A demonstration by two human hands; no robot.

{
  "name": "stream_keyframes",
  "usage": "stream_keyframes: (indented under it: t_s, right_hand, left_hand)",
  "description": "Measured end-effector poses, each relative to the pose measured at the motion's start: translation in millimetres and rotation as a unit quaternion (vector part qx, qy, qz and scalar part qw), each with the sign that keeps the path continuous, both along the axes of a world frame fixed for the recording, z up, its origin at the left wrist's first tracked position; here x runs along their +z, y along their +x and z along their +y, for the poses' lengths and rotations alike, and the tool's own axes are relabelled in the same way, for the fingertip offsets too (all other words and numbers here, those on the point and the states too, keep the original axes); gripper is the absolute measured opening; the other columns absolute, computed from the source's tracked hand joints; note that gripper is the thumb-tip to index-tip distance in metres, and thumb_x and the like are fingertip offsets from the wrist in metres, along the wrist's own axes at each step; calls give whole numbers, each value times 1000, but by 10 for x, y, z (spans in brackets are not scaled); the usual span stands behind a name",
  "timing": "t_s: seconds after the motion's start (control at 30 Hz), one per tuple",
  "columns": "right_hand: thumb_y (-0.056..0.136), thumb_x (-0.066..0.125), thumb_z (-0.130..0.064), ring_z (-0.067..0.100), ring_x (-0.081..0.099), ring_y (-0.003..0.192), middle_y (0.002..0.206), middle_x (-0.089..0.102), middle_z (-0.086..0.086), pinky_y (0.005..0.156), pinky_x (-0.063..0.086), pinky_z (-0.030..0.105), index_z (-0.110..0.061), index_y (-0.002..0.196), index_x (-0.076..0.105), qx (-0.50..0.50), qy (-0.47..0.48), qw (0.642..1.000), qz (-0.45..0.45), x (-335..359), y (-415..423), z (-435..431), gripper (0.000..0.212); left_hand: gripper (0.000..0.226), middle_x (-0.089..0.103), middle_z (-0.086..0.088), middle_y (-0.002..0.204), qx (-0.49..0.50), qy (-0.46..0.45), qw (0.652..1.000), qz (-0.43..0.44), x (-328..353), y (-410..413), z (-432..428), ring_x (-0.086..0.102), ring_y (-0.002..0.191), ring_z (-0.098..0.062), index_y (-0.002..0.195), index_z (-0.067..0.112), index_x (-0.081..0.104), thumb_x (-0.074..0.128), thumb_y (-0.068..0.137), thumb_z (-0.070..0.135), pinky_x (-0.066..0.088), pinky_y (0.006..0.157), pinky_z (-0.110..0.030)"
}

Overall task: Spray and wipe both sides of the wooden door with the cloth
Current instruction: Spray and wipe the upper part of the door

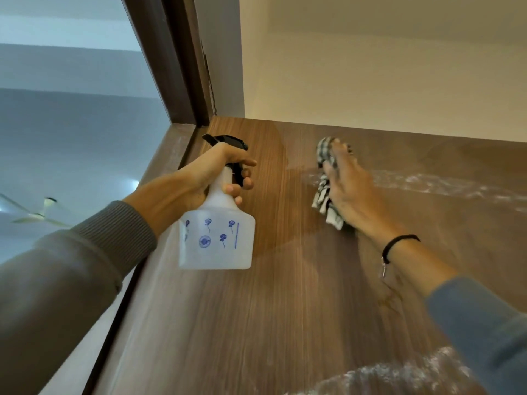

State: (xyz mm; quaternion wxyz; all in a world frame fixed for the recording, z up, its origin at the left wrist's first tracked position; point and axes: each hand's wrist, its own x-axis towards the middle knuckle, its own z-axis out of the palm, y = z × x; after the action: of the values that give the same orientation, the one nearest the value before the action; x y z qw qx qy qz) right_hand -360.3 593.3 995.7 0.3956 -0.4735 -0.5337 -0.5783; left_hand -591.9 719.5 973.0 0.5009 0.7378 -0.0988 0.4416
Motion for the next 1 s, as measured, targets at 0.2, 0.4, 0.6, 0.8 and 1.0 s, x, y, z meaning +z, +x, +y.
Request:
stream_keyframes:
  t_s: [0.2, 0.4, 0.6, 0.8, 1.0]
  right_hand:
    - [110, 31, -39, 39, 49, 132, 151, 44, 16, 103, 48, 56, -16, 155, 30, 23, 134, 990, -24, 547, 59, -243, 50]
    - [108, 35, -22, 36, 56, 116, 129, 59, 16, 103, 43, 55, -6, 135, 49, 0, 225, 974, -1, 885, -242, -74, 33]
    - [108, 26, -40, 21, 2, 157, 169, 11, 0, 125, 0, 51, -26, 159, 21, -190, -80, 976, -73, 425, -246, 681, 53]
    - [109, 23, -42, 23, 3, 157, 169, 13, 1, 126, 0, 51, -24, 158, 26, -156, 8, 986, 56, 1159, -79, 554, 53]
    - [104, 40, -35, 26, 23, 151, 161, 35, 4, 121, 19, 53, -23, 151, 40, -189, -59, 976, -92, 1362, -750, 1178, 49]
  left_hand:
    - [30, 51, -1, 58, 31, -8, 999, -28, 90, 316, -213, 37, 34, -7, 66, 16, 49, 64, 91, 21, 43, 40, -18]
    - [33, 47, 0, 52, 45, -38, 997, -53, 251, 416, -229, 36, 34, -8, 62, 16, 45, 61, 90, 15, 43, 42, -18]
    - [16, 58, -7, 64, -4, -23, 999, -36, 283, 376, -75, 42, 36, -9, 75, 10, 55, 58, 88, 17, 43, 43, -18]
    - [23, 66, -11, 70, 5, 6, 1000, -27, 268, 459, 146, 44, 39, -12, 67, 12, 54, 58, 89, 19, 43, 45, -20]
    - [13, 54, -5, 61, -38, -38, 996, -75, 312, 442, 330, 57, 41, -15, 80, 7, 56, 55, 91, 12, 42, 35, -18]
